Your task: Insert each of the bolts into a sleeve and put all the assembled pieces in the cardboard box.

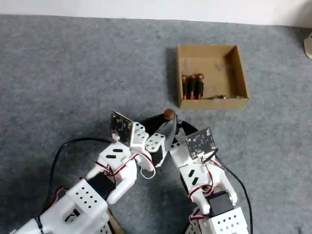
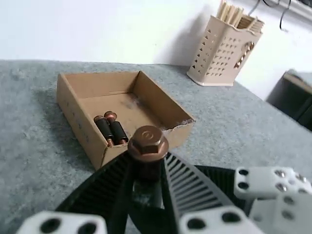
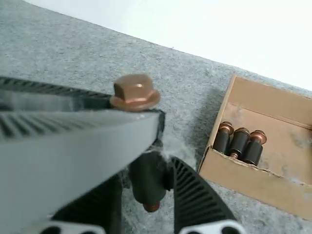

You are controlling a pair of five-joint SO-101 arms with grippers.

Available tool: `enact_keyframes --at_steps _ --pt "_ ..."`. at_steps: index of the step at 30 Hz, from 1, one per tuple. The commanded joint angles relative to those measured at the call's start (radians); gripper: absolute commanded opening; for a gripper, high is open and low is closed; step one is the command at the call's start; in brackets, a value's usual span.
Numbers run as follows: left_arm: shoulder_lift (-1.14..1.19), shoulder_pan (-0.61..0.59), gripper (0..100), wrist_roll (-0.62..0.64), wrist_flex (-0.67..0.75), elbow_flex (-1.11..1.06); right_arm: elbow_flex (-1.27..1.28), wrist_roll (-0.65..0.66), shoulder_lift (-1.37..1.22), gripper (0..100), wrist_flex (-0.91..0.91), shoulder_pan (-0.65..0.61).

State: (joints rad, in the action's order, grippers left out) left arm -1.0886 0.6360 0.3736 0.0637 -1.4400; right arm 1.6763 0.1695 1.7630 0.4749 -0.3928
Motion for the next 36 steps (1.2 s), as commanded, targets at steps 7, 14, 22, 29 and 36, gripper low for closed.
enact_keyframes --at_steps 7,14,22,29,36 --pt "-0.038 0.054 2 -0.041 -0.041 0.005 0.143 0.006 0.022 0.5 0.004 0.051" --pt "-0.030 0.099 35 -0.040 -0.063 0.004 0.143 0.006 0.022 0.5 0.005 0.051" --pt "-0.030 0.028 54 -0.046 -0.107 0.005 0.143 0.006 0.019 0.5 0.005 0.051" --pt "-0.030 -0.196 50 -0.046 -0.107 0.016 0.143 -0.025 0.012 0.5 -0.038 0.124" --pt "-0.030 -0.245 39 -0.048 -0.109 0.039 0.143 -0.049 0.012 0.5 -0.093 0.148"
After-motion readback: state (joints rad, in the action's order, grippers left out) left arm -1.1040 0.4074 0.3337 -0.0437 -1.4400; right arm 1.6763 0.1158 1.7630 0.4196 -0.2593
